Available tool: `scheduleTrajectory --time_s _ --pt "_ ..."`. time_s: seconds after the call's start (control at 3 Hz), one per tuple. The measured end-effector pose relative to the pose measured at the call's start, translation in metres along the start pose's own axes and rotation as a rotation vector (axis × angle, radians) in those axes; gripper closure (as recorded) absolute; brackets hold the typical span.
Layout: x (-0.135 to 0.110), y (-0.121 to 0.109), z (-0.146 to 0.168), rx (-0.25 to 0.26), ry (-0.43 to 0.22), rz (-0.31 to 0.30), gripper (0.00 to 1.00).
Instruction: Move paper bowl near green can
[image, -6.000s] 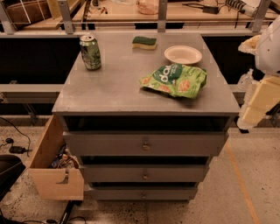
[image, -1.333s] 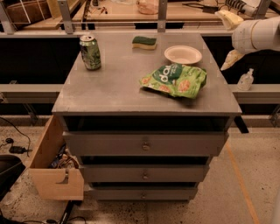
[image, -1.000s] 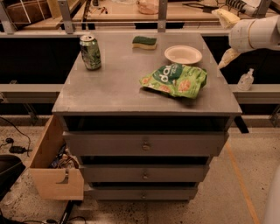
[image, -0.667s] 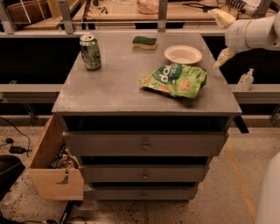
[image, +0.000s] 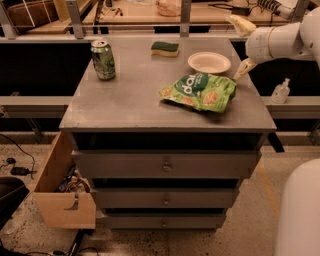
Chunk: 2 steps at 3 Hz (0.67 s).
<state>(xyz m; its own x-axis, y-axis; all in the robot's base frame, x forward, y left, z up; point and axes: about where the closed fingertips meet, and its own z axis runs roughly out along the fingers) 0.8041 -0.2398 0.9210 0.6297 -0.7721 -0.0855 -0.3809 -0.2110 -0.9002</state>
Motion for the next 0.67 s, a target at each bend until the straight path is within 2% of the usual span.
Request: scheduleTrajectory --time_s 0.33,0.67 --pt "-0.007 0.008 0.016 -0.019 -0.043 0.012 0.15" --pt "-0.013 0.015 0.027 -0.039 -0.077 0.017 0.38"
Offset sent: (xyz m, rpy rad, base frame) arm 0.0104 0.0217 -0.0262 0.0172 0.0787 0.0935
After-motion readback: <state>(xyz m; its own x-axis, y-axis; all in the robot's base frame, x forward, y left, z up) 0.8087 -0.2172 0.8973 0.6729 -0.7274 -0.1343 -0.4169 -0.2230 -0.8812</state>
